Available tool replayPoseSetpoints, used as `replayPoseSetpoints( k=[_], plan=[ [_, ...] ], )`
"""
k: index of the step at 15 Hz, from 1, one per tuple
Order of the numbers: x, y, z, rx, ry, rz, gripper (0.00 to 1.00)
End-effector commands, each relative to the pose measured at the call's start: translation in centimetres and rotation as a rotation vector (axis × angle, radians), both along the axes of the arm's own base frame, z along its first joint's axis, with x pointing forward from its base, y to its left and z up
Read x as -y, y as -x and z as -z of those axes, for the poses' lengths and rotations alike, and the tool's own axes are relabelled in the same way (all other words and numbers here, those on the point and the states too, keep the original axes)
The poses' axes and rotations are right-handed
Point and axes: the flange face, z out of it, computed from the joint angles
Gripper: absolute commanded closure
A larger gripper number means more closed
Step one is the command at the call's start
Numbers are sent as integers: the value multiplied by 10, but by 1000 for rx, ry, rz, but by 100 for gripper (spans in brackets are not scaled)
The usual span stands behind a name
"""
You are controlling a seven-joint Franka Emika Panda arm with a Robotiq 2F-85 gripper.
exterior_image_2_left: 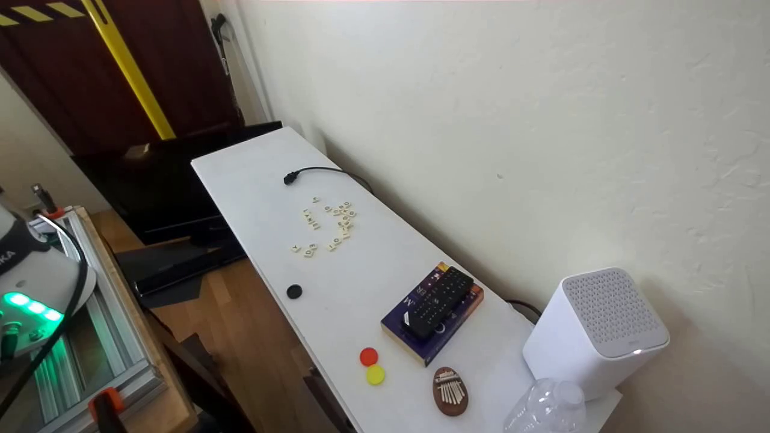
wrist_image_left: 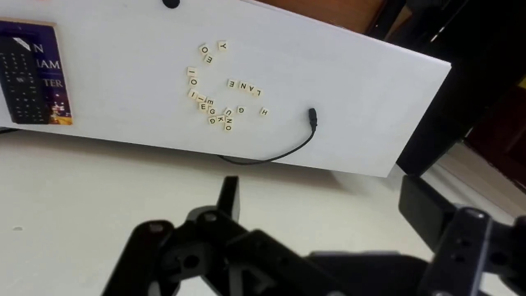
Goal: Arrange the letter tiles
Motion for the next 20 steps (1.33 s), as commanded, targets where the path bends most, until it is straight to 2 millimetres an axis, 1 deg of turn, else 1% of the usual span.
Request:
replayPoseSetpoints(
  k=[1, 4, 7, 8, 10, 11, 16, 17, 19, 20],
  plan=[
    [-10, -16, 20, 52, 7, -60, 0],
    [-11, -20, 37, 123, 9, -55, 0],
    [-14, -21, 58, 179, 20, -27, 0],
    [-15, -20, 62, 226, 22, -25, 0],
    [-9, -16, 59, 280, 62, -29, 0],
    [-12, -26, 60, 218, 58, -17, 0],
    [-10, -22, 58, 255, 62, -20, 0],
    [-16, -32, 67, 224, 48, -51, 0],
    [-29, -52, 92, 188, -1, -98, 0],
    [-35, -62, 107, 178, -33, -125, 0]
  ],
)
